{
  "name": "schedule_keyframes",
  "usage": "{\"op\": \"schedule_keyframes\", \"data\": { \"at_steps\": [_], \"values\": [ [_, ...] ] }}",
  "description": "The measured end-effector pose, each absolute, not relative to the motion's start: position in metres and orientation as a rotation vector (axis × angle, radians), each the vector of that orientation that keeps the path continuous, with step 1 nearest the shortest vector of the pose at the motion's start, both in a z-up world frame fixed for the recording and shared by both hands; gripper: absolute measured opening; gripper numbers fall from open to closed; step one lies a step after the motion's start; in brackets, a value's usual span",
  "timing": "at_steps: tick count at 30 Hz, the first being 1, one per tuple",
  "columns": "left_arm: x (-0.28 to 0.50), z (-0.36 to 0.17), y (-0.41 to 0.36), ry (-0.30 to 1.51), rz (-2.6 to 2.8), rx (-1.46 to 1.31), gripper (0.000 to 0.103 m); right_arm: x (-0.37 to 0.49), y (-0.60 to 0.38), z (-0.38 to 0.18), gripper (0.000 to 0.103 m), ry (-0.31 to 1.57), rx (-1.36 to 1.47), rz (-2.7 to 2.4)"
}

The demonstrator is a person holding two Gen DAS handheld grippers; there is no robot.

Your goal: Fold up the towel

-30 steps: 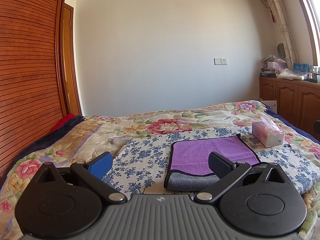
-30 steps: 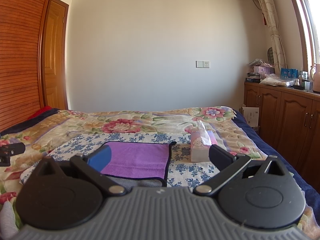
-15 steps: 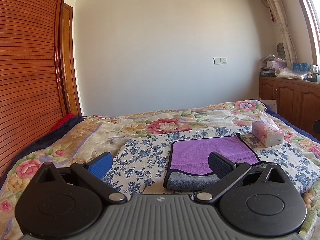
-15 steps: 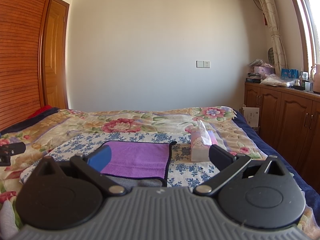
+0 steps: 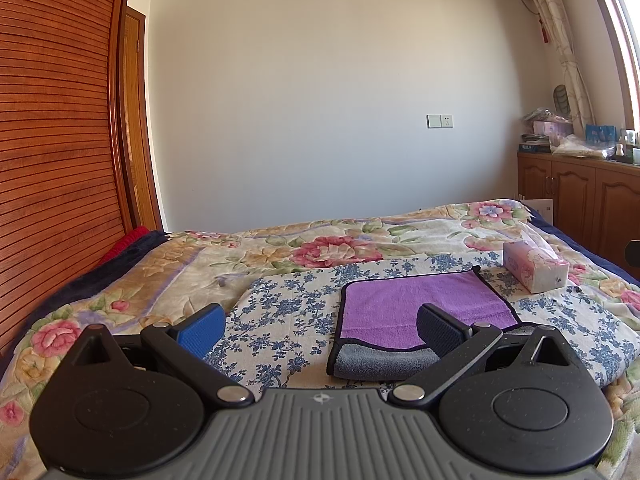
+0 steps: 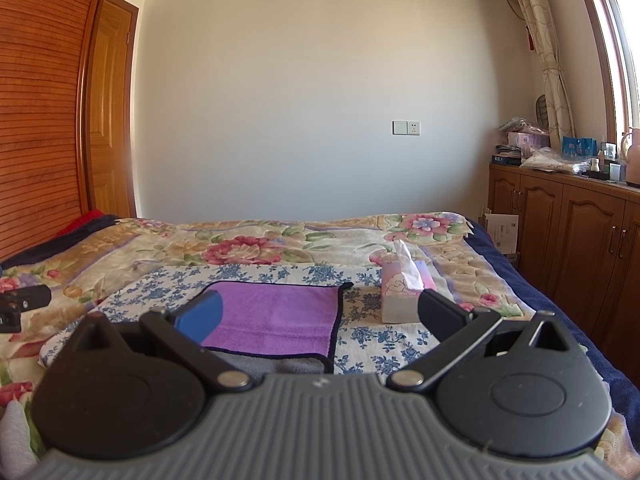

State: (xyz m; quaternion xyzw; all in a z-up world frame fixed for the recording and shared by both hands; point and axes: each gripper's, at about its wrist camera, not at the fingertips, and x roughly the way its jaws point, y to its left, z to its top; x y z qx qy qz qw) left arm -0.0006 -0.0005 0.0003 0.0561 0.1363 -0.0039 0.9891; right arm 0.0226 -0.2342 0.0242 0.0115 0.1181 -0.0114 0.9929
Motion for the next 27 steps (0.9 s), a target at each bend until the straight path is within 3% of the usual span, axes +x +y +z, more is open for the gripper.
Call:
{"op": "schedule_keyframes", "data": {
  "at_steps": [27],
  "values": [
    [0.0014,-0.0001,-0.0008,0.28,-0.008,0.113,0.103,0.0237,-0.2328,0.0232,0.103,0.246,0.023,-0.018]
  ]
}}
